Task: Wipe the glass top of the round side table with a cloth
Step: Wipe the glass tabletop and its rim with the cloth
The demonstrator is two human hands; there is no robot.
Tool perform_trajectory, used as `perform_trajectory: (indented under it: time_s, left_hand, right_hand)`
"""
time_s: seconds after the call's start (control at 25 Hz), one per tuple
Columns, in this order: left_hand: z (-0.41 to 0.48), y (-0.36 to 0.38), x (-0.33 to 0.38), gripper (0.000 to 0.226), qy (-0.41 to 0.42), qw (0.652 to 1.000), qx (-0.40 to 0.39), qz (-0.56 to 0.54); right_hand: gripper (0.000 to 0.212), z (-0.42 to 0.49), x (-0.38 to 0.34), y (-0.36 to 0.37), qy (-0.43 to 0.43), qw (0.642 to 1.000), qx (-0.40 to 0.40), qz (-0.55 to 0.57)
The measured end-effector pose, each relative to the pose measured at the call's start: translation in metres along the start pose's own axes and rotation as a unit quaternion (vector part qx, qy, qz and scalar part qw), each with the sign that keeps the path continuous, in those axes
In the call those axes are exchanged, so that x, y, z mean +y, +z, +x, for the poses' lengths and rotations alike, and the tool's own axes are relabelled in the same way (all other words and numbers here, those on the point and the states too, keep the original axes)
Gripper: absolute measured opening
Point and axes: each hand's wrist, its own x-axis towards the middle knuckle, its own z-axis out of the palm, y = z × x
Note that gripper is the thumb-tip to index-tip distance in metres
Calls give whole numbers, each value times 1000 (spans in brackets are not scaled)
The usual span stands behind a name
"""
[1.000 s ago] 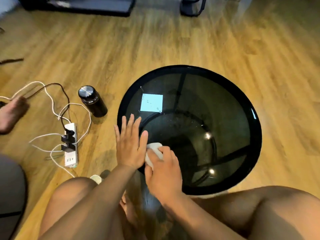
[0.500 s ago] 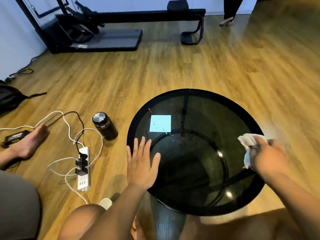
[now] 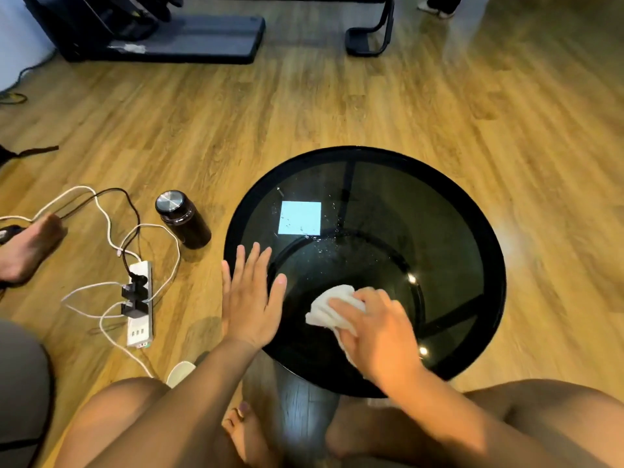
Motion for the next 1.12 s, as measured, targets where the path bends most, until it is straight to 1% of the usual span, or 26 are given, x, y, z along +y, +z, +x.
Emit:
perform_trajectory:
  time_s: [0.08,0.16,0.2,0.28,0.32,0.36,0.4,0.48,0.56,0.6,0.64,0.68,0.72,0.76,0.84,0.96,1.04,1.12]
  left_hand:
    - [0,2,2,64,-5,1000,2,-9]
    - [0,6,3,63,-9,1000,13,-18]
    - [0,8,-1,63,-13,999,21,-23]
    - [2,13,-7,62,-13,998,36,-40]
    - [1,14,-7,61,-9,998,41,-39]
    - [1,14,-6,60,-7,998,45,-39]
    - [2,13,-4,59,-14,998,47,-46]
    - [2,6,0,59,-25,996,45,-66]
    - [-1,1,3,60,-18,996,39,-81]
    - [-3,0,4,61,-13,995,40,-89]
    - [-4,0,3,62,-9,995,39,-93]
    - [-4,0,1,62,-6,995,39,-89]
    - [-3,0,0,62,-6,996,41,-84]
    - [-2,1,0,61,-7,996,42,-79]
    - [-3,4,2,59,-13,996,42,-74]
    - [-2,5,-1,57,-22,996,46,-79]
    - [-1,7,-2,56,-22,995,50,-83]
    - [0,10,-4,55,-27,995,56,-82]
  right_hand:
    - [37,7,83,-22,89,994,11,-64]
    - [33,17,159,-50,214,972,2,-96]
    - [34,24,181,-62,264,960,2,-90]
    - [36,35,195,-71,313,945,20,-96]
    - [37,39,182,-69,324,940,21,-108]
    - [37,42,158,-60,312,943,26,-114]
    - [37,43,128,-43,279,954,31,-103]
    - [37,37,36,-2,185,981,8,-56]
    - [41,27,-52,24,95,995,-19,1]
    - [43,25,-80,29,61,997,-34,24]
    - [44,24,-90,31,35,997,-47,39]
    - [43,25,-83,29,10,998,-54,34]
    - [42,25,-63,21,-6,998,-56,7]
    - [41,24,-34,10,3,998,-57,-18]
    - [36,26,44,-17,77,995,-32,-63]
    - [38,33,156,-61,231,963,-28,-140]
    - [37,34,184,-76,294,947,-5,-132]
    - [35,32,157,-67,302,947,15,-108]
